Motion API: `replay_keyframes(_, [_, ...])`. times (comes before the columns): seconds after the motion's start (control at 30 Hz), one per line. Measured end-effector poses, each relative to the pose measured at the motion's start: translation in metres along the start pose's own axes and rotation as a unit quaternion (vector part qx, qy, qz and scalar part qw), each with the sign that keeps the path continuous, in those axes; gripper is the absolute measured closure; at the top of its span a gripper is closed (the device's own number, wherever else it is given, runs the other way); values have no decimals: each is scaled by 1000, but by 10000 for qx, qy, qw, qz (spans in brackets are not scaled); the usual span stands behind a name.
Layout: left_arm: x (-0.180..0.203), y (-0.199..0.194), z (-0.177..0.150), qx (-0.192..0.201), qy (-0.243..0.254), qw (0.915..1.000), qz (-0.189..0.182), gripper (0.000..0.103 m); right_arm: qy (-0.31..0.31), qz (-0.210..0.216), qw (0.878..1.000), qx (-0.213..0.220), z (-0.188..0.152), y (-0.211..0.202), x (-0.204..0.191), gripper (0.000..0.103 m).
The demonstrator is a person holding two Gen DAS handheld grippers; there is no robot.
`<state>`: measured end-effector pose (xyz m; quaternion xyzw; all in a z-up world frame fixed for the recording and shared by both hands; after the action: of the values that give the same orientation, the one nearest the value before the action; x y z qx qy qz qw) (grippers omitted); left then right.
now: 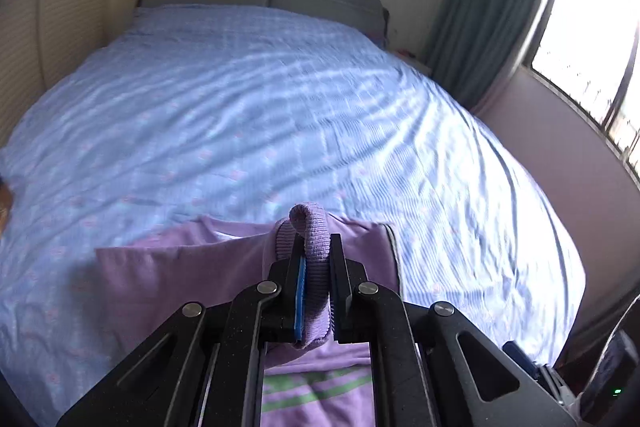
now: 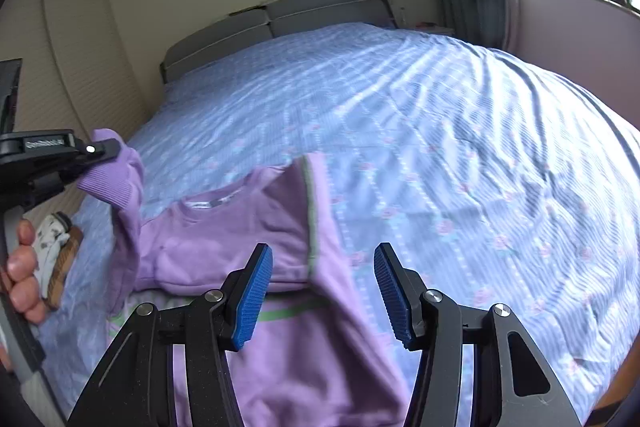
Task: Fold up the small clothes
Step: 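Lay the held sleeve across the sweatshirt front and open the left gripper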
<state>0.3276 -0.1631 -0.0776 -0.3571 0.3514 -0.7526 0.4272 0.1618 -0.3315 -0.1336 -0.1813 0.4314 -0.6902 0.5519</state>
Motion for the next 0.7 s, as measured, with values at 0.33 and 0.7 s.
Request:
replay_keyframes(0.33, [33,100,-26,-849,249,9949,487,81,261,-89,9993,-266,-2,22,54,50])
replay_keyframes(0.7, [-15,44,-54,-473,268,9946,885,37,-97,49,9993,-363,0,29,32,50])
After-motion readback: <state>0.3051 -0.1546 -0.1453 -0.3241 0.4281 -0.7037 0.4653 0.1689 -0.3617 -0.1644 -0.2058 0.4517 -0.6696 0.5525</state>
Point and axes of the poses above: each gripper's, at about its wrist camera, not at the fingertips, and y roughly the way its jaws point, x to its right, z to its top, the point moved 2 cm from there along y, roughly the way its jaws point, and after that the axes turned 15 degrees about -x, right-handed, at the moved point
